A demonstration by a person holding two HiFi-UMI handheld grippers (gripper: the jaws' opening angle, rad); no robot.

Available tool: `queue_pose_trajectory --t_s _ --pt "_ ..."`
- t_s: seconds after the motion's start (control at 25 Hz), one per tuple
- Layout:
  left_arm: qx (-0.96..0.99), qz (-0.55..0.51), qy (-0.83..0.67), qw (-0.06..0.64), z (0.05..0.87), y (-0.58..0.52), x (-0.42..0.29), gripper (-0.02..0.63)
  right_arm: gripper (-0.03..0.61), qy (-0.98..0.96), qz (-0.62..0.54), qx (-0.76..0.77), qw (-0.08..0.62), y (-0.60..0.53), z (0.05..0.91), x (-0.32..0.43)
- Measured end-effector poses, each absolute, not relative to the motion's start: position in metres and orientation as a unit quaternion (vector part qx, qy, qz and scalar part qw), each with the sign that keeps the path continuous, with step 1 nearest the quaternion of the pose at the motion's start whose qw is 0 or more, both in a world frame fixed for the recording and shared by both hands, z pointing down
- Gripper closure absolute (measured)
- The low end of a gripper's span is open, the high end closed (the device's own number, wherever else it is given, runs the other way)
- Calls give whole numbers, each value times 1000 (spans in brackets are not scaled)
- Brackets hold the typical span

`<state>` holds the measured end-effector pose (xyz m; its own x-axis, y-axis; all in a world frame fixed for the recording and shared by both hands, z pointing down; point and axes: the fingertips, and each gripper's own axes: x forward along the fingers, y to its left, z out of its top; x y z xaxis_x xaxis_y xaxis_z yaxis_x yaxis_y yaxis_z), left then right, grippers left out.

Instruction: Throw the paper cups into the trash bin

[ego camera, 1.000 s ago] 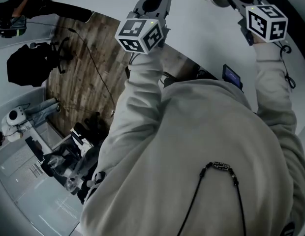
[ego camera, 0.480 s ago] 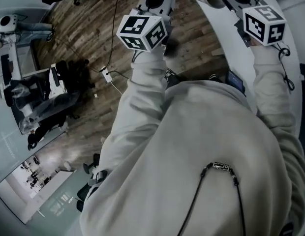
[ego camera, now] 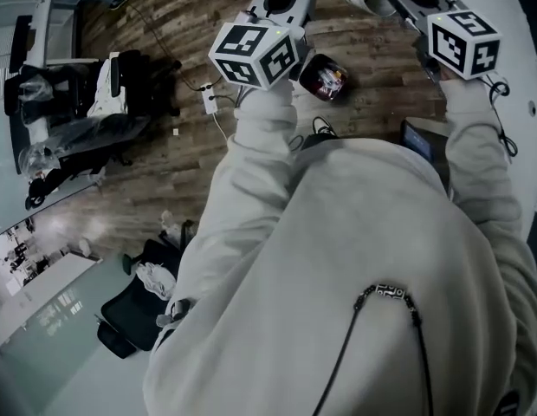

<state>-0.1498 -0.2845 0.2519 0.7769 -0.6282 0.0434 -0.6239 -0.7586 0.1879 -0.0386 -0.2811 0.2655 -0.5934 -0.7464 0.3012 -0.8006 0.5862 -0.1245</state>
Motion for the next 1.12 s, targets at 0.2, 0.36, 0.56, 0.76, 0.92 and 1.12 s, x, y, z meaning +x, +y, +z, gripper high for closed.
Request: queue_pose_trajectory --t_s 0.2,0.36,0.56,0.76,0.92,1.12 --pt "930 -21 -355 93 253 -298 -218 612 534 -900 116 401 128 -307 267 -109" --pt "924 -15 -371 94 267 -302 -244 612 534 -906 106 384 147 -323 269 -134" --pt "907 -12 -407 109 281 -311 -266 612 534 -920 119 346 141 -343 277 -150" --pt "898 -11 -423 117 288 -308 -280 612 534 -924 129 331 138 -354 284 -150" --pt "892 -18 -435 122 297 -307 -285 612 534 -928 137 319 133 -364 296 -153" --pt "877 -14 -456 149 320 -305 -292 612 534 -930 151 303 143 -367 317 -151"
